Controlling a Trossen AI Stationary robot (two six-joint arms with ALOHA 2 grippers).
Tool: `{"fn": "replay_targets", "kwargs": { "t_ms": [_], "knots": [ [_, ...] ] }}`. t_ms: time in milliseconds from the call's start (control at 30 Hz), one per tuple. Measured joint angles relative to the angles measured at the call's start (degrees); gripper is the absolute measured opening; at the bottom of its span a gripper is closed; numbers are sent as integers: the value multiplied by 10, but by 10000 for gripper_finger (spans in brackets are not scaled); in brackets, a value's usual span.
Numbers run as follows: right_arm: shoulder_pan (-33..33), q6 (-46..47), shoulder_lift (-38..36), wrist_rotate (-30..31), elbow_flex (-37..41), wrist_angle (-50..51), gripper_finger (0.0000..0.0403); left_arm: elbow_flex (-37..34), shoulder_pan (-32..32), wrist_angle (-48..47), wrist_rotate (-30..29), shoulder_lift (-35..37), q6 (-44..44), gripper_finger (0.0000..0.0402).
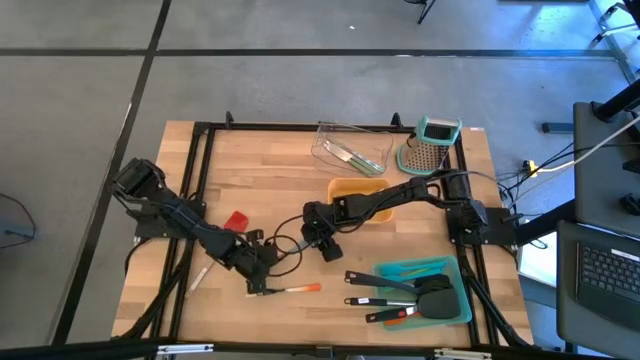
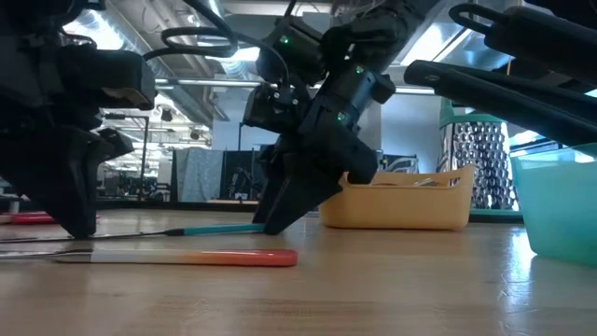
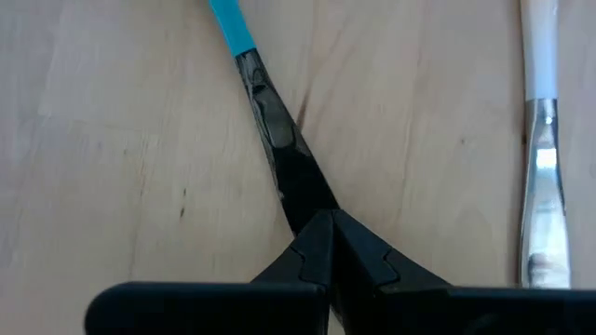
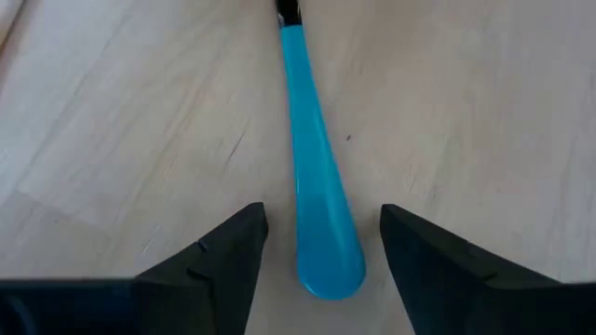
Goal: Pick & Place Kitchen Items
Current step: Put the blue knife into the transparent bin
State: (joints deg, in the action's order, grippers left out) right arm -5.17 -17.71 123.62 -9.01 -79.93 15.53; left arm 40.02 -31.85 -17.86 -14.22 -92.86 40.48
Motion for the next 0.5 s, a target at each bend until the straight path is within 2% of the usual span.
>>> {"fn": "replay_targets", "kwargs": {
  "t_ms": [100,200,367,500],
  "knots": [
    [0,11,3,1,0,1,218,-21,4,38,0,5,1,1],
    [0,19,4,2,0,2,197,-34,7,58,-9,16,-8,1],
    [-3,21,11,24,-2,16,119,-47,10,38,-77,67,-34,1],
    [-2,25,19,13,-4,20,50,-43,9,37,-113,111,-39,1]
  ]
}}
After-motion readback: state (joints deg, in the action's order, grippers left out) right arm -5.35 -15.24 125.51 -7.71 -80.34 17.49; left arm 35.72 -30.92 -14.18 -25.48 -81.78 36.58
